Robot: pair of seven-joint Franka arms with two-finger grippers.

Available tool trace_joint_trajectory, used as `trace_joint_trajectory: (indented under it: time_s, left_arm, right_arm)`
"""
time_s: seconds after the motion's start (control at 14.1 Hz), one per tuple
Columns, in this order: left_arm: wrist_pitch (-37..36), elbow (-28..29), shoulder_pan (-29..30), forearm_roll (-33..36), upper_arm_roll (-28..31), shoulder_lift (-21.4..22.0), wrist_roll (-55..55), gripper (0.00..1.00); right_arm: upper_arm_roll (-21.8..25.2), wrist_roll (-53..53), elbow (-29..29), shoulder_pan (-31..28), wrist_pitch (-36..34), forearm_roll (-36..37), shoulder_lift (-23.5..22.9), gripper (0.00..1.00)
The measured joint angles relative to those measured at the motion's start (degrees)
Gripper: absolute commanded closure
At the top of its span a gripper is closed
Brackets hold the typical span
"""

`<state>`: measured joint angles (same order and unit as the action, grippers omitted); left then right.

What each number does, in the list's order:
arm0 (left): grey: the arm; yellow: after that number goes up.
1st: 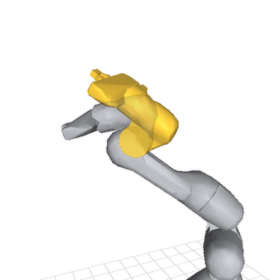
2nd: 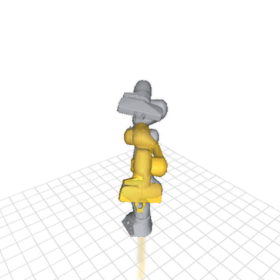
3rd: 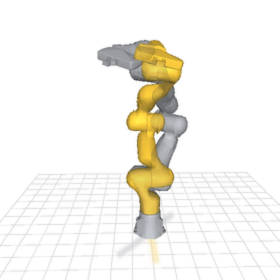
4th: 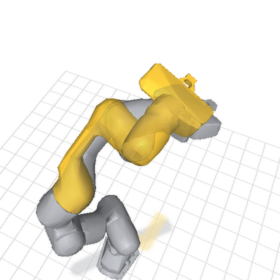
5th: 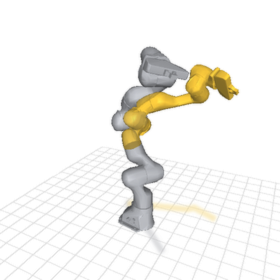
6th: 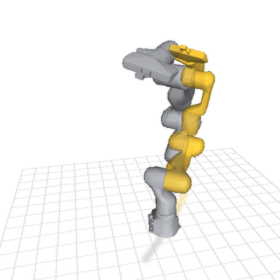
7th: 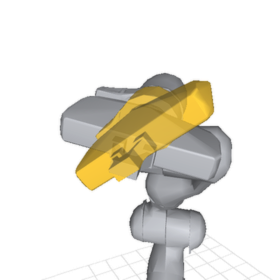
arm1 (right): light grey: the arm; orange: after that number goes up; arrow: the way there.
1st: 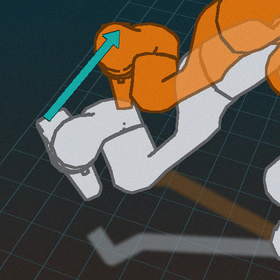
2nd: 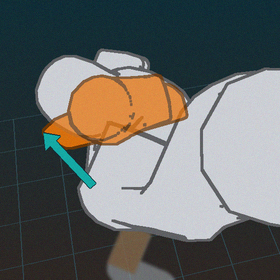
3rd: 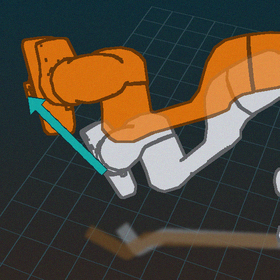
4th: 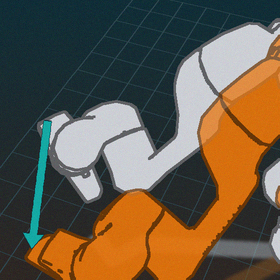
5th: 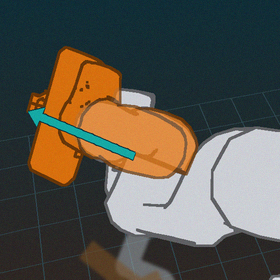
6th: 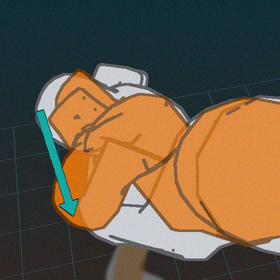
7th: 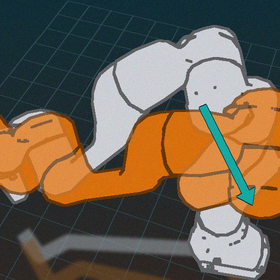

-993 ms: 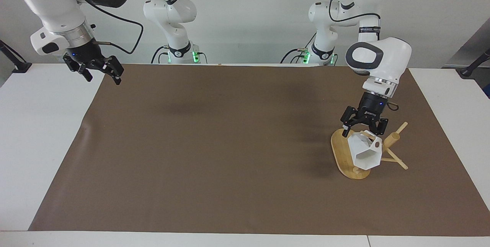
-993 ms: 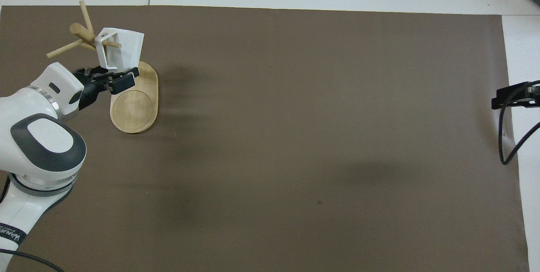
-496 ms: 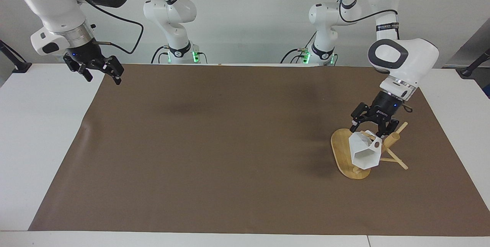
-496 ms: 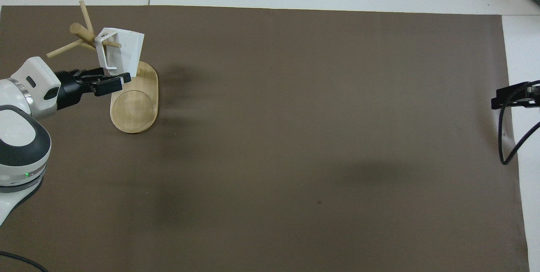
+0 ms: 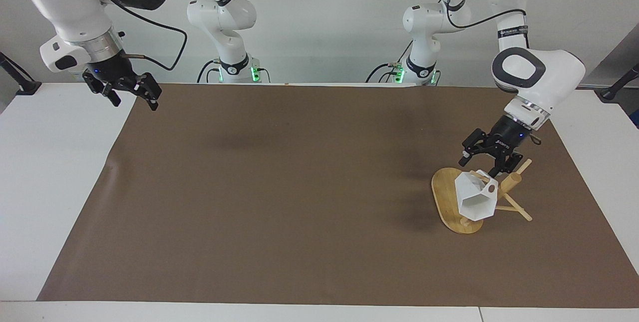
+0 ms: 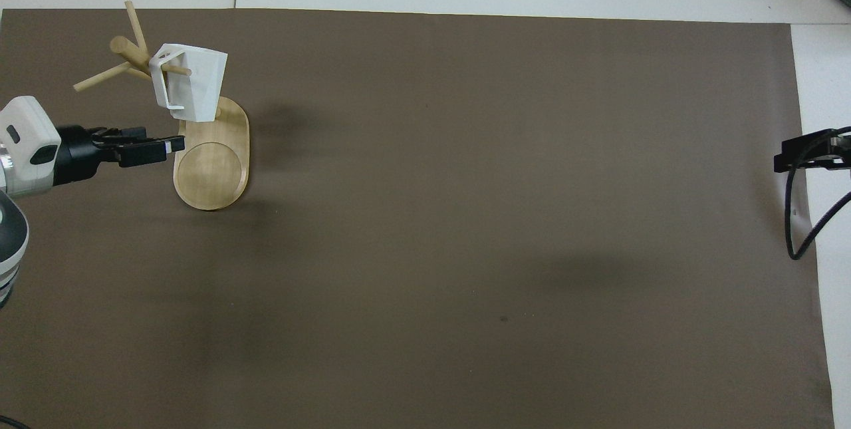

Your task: Hang cup on rack

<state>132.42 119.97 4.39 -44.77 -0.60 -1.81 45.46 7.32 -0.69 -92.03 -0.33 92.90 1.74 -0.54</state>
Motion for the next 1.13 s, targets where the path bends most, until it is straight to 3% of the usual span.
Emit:
trace_joint_trajectory:
  time_s: [0.64,1.13]
  left_arm:
    - [-18.82,-12.73,0.85,32.19,-1.13,2.78,-27.51,0.0]
    - [-29.98,-20.23,-2.76,43.61,-1.71,3.28,-35.53,0.0]
  right_arm:
    - [-0.03,0.0,0.0,0.15,0.0,0.0,0.0,0.0]
    - [-0.03,0.0,0.0,0.22,0.0,0.0,0.0,0.0]
